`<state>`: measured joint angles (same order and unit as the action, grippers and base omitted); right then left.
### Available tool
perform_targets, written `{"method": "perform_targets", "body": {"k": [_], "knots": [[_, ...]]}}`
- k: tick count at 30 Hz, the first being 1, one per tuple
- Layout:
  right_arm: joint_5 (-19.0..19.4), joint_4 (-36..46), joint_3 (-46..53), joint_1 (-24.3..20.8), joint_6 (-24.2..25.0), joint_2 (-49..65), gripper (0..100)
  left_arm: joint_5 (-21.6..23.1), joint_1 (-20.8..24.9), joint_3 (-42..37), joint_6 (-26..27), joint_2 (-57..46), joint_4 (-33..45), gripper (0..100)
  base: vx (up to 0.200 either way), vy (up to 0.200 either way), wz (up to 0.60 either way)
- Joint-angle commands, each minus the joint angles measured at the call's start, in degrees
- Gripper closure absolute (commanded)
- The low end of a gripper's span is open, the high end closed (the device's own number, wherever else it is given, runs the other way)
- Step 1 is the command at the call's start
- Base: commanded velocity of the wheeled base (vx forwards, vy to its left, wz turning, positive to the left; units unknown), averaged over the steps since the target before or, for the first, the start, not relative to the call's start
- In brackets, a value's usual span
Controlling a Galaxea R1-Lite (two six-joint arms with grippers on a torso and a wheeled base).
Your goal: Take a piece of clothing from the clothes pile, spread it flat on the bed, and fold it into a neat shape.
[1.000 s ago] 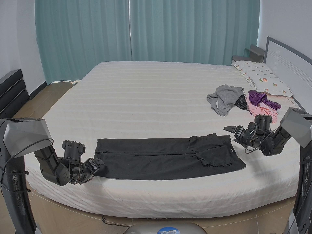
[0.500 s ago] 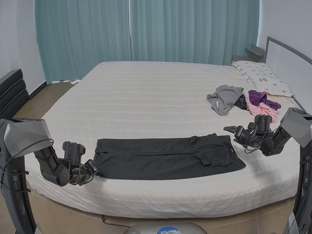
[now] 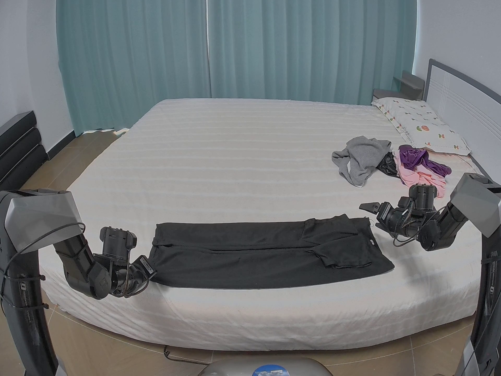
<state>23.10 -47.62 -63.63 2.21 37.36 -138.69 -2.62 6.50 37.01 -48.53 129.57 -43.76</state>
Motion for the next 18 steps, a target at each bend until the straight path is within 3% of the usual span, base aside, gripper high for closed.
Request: {"method": "perform_targets", "body": {"k": [1, 16, 18], "knots": [[0.0, 0.1, 0.0, 0.0, 0.0, -0.1, 0, 0.1, 0.0, 0.3, -0.1, -0.4, 0.3, 0, 0.000, 0.000, 0.00], [0.0, 0.2, -0.1, 0.0, 0.0, -0.4, 0, 0.7, -0.3, 0.0, -1.8, -6.7, -0.4, 0, 0.000, 0.000, 0.00], [0.0, 0.2, -0.2, 0.0, 0.0, -0.4, 0, 0.7, -0.5, 0.5, -2.3, -6.7, -0.6, 0, 0.200, 0.000, 0.00]]}}
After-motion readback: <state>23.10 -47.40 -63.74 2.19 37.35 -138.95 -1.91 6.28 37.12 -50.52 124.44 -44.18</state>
